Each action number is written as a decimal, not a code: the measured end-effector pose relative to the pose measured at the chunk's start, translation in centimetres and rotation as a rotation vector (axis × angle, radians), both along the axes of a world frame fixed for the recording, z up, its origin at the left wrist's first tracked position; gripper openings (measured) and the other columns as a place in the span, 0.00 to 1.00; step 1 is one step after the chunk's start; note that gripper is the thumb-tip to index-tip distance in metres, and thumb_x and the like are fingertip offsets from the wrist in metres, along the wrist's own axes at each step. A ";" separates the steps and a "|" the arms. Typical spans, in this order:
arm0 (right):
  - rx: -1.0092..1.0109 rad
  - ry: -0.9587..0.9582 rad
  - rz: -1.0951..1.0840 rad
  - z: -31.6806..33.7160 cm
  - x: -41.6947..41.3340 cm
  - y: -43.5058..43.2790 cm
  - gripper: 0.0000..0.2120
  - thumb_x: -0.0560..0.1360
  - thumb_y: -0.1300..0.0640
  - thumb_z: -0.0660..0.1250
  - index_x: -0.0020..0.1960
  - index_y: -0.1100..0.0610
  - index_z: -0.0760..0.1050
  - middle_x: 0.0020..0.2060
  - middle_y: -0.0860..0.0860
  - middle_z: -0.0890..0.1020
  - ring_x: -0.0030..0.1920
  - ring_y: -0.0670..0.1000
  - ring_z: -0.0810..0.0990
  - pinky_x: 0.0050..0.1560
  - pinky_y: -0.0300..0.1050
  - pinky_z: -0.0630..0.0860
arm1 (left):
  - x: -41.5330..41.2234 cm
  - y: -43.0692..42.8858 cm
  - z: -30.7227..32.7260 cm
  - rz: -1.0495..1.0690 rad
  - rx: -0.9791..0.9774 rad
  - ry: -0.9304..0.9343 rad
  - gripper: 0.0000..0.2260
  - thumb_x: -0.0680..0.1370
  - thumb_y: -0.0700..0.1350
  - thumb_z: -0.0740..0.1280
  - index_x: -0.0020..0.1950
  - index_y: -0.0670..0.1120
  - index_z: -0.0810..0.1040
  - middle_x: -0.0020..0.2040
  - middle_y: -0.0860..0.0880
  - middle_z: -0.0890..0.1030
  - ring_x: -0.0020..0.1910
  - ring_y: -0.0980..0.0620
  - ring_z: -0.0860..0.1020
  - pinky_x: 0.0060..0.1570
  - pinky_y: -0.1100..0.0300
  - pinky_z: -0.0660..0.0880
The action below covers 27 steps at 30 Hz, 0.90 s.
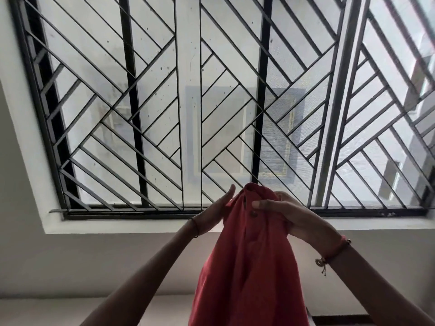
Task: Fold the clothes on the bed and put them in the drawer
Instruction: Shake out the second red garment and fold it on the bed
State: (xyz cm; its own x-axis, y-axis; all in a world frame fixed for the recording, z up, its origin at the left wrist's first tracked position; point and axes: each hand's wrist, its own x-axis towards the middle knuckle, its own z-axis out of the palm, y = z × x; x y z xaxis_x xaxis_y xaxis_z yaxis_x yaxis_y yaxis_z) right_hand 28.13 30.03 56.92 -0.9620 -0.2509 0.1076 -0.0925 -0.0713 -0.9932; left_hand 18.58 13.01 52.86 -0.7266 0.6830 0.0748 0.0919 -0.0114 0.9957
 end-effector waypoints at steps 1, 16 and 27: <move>0.002 0.011 0.005 0.0 0.2 0.2 0.11 0.67 0.60 0.72 0.48 0.62 0.82 0.43 0.59 0.84 0.41 0.54 0.84 0.44 0.43 0.81 | -0.2 0.1 -0.1 -0.021 -0.003 -0.003 0.23 0.81 0.60 0.45 0.65 0.55 0.73 0.61 0.54 0.79 0.63 0.56 0.75 0.67 0.58 0.68; -0.006 0.124 -0.042 1.1 0.6 2.8 0.14 0.61 0.58 0.75 0.46 0.61 0.83 0.38 0.56 0.84 0.36 0.51 0.83 0.37 0.40 0.79 | -0.9 -3.6 3.0 -0.378 -0.085 0.030 0.14 0.69 0.55 0.72 0.43 0.45 0.78 0.39 0.51 0.76 0.40 0.57 0.75 0.45 0.62 0.72; 0.066 0.141 -0.062 1.2 -0.3 4.1 0.30 0.57 0.52 0.81 0.55 0.62 0.80 0.47 0.60 0.83 0.42 0.52 0.83 0.42 0.40 0.80 | -0.8 -4.8 2.5 -0.203 -0.152 0.253 0.11 0.77 0.49 0.63 0.39 0.53 0.83 0.39 0.59 0.80 0.41 0.63 0.77 0.46 0.69 0.72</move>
State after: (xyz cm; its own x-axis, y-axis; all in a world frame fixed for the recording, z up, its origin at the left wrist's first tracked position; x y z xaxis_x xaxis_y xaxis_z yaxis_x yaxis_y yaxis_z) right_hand 27.81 34.10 58.15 -0.9524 -0.2022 0.2282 -0.2338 0.0039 -0.9723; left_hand 17.79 8.20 55.40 -0.5463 0.8287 0.1219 0.3469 0.0913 0.9335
